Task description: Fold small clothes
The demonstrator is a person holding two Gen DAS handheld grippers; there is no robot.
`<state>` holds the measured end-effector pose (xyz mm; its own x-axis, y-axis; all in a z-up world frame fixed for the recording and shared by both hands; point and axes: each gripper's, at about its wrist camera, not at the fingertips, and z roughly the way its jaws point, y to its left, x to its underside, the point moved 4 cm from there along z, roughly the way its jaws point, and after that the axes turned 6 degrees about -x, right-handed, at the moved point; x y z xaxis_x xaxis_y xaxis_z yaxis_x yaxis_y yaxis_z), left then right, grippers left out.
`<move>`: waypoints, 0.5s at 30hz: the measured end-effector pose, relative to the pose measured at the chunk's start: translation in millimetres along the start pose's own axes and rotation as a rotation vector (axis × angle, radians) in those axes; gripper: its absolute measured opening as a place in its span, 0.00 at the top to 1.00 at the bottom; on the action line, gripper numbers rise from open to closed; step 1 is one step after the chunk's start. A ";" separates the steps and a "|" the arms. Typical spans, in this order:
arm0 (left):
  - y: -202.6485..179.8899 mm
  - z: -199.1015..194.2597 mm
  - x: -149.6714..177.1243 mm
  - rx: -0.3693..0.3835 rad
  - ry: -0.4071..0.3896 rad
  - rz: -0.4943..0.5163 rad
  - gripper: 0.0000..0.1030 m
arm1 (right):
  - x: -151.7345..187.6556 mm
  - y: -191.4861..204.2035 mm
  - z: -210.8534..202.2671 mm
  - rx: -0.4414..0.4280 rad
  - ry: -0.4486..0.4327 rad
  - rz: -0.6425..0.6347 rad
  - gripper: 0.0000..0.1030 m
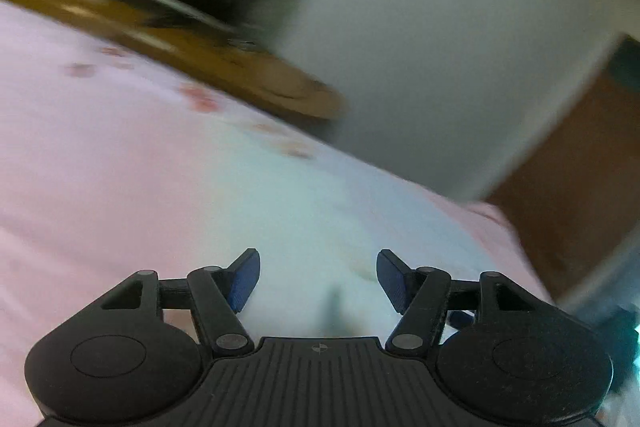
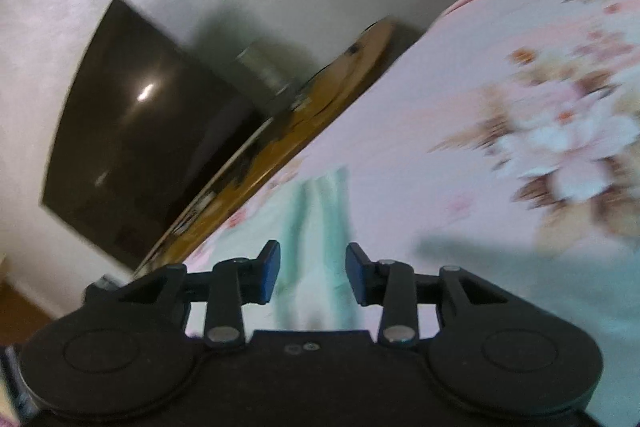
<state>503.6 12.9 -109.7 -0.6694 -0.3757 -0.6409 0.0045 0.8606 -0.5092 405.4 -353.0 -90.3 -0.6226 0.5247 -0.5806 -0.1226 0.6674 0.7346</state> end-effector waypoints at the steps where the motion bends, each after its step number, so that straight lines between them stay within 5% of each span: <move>1: 16.8 3.6 -6.2 -0.044 0.010 -0.018 0.38 | 2.4 6.0 12.2 -0.012 0.031 -0.019 0.60; 4: 49.8 13.3 -11.8 -0.134 0.050 -0.021 0.38 | 8.2 16.4 44.3 -0.012 0.096 -0.059 0.59; 15: 52.0 34.4 6.0 -0.152 0.078 0.032 0.38 | 18.7 7.0 91.2 -0.005 0.195 -0.061 0.61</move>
<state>525.4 43.6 -159.8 -0.7261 -0.3246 -0.6061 -0.0814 0.9159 -0.3930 463.4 -290.4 -128.1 -0.7517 0.3709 -0.5453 -0.1683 0.6916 0.7024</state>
